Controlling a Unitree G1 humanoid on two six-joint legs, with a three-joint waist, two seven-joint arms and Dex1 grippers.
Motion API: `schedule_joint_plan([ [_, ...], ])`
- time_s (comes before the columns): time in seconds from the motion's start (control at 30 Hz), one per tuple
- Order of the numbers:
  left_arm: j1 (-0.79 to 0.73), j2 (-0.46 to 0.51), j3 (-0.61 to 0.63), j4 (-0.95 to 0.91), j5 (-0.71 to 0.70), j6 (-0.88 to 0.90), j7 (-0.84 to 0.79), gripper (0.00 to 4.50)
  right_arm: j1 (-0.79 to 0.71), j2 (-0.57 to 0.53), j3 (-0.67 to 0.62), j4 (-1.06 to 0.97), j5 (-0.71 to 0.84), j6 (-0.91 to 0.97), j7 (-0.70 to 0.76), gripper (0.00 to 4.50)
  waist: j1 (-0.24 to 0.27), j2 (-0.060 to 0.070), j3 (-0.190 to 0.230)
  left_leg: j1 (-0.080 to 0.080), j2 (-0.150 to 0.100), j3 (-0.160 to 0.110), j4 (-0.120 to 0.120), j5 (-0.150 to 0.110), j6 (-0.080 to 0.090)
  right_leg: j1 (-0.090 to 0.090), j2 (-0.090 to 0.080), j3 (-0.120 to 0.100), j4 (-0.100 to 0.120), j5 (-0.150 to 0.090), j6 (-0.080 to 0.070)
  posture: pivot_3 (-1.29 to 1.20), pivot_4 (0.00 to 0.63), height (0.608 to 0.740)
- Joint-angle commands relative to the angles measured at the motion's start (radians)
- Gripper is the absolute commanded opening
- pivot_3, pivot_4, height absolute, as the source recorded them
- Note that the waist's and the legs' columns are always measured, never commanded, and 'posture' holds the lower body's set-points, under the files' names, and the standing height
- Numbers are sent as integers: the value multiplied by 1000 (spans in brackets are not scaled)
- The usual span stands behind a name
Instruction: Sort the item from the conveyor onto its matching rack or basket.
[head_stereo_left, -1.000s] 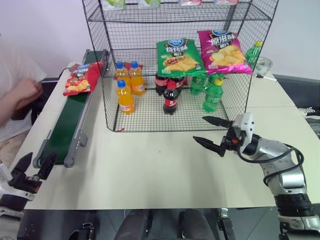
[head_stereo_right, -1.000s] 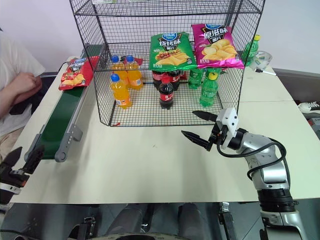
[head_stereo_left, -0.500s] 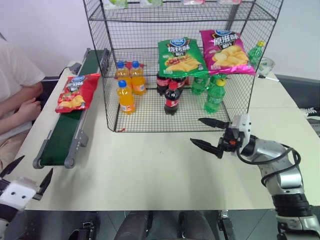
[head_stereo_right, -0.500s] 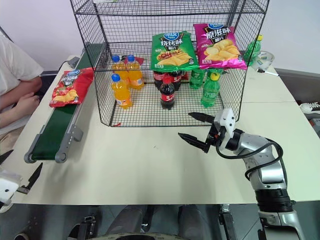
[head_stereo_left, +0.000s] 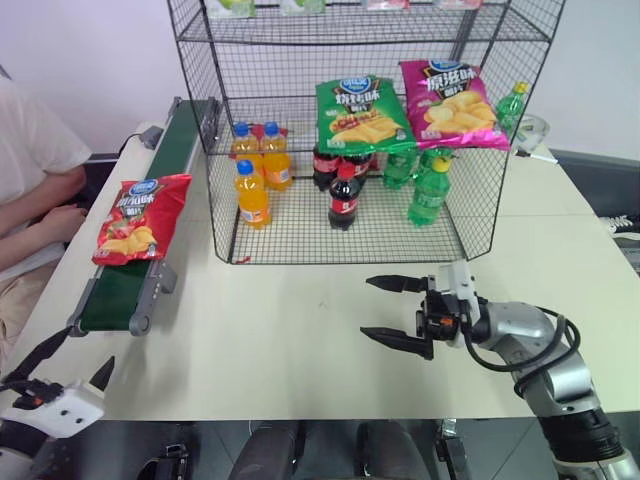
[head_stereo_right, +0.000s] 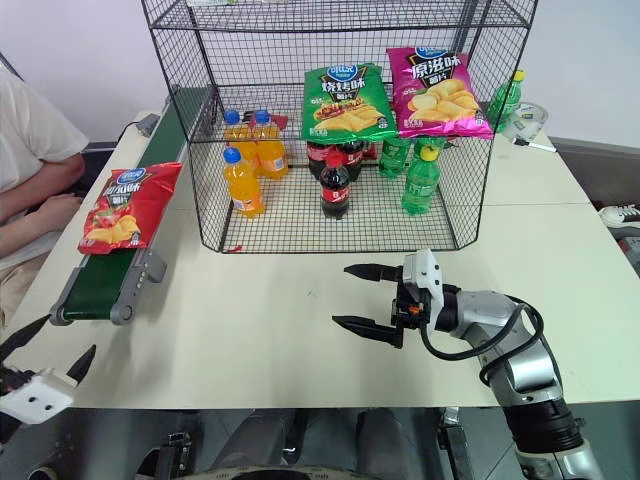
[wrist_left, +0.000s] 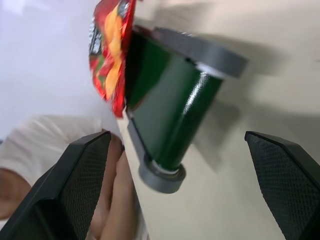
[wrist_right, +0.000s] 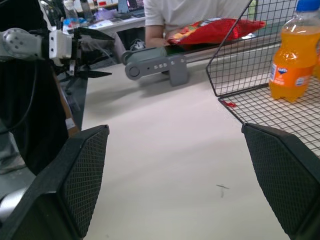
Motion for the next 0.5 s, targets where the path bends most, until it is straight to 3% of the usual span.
schedule_joint_plan([
  [0.03,3,28,18,-20,30,18,76,4500,-21,0,-15,-7,2,-22,1,4421,0,0,0,0,0,0,0,0,0,0,0,0,0,0,0,0,150,740],
  [0.5,-14,51,-45,-10,53,70,198,4500,-45,5,-17,26,-8,-39,-5,4421,-1,0,0,0,0,0,0,1,1,0,0,0,1,1,2,0,150,740],
])
